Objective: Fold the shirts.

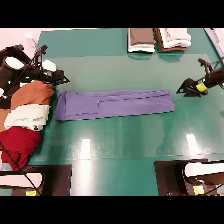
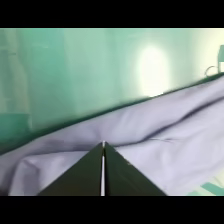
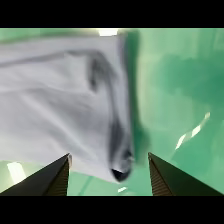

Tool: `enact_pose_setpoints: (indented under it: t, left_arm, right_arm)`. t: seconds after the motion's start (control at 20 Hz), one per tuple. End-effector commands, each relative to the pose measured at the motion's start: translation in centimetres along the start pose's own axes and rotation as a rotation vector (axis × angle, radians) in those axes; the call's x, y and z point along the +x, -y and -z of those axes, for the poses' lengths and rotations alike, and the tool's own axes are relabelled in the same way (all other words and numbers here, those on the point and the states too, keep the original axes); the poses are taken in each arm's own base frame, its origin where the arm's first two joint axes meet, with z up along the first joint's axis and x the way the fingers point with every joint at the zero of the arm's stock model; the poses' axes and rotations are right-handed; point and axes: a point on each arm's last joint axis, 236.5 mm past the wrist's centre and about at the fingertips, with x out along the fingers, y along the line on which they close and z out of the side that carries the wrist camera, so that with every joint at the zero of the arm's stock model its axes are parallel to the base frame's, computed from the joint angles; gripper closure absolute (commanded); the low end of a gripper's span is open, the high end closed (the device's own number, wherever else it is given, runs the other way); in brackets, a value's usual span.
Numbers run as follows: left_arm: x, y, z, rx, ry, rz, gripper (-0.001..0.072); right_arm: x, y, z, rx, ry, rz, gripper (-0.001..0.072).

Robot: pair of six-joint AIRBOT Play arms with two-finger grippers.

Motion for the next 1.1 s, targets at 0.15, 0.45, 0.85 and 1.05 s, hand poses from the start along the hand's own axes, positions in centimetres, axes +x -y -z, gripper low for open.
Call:
enact_pose_setpoints:
  t: [0.15, 0.45, 0.85, 1.05]
  left_arm:
    - [2.7, 6.3, 2.0, 0.026, -0.065, 0.080, 0.0681]
    - [6.6, 12.3, 3.7, 0.062, -0.068, 0.121, 0.0682]
    - [15.4, 17.2, 8.2, 0.121, -0.178, 0.161, 0.0682]
    - [18.6, 18.6, 10.3, 0.145, -0.255, 0.180, 0.0682]
  right_arm:
    - [5.4, 0.2, 2.0, 0.133, -0.039, -0.248, 0.0156]
    - [8.6, -3.0, 1.2, 0.025, -0.084, -0.259, 0.0417]
    - [-1.8, -12.8, -3.2, -0.268, 0.136, -0.247, 0.0696]
    - [-7.6, -21.3, -2.7, -0.443, 0.245, -0.268, 0.0697]
